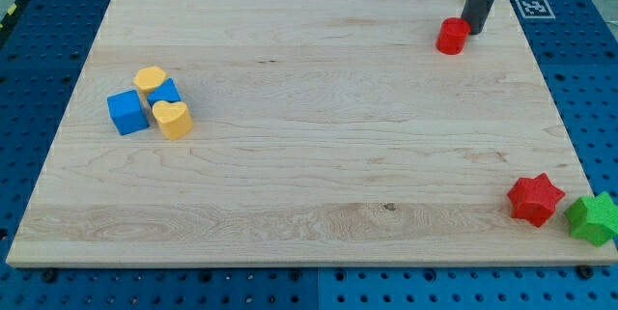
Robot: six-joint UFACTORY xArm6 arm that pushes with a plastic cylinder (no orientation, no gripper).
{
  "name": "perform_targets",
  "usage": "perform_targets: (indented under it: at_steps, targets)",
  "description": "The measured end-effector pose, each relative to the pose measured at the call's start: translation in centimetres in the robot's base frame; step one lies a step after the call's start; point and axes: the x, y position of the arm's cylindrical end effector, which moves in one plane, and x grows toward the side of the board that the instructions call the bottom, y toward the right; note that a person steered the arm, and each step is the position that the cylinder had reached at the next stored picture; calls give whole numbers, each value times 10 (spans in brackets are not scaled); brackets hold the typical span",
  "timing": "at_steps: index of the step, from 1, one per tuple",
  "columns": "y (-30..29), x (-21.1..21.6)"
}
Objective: Push the red circle closer to the red star
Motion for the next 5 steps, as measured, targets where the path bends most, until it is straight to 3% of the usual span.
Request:
perform_targets:
  at_steps: [2,3,5]
  targets:
    - [-55,-24]
    - [-54,-6]
    - [-1,69]
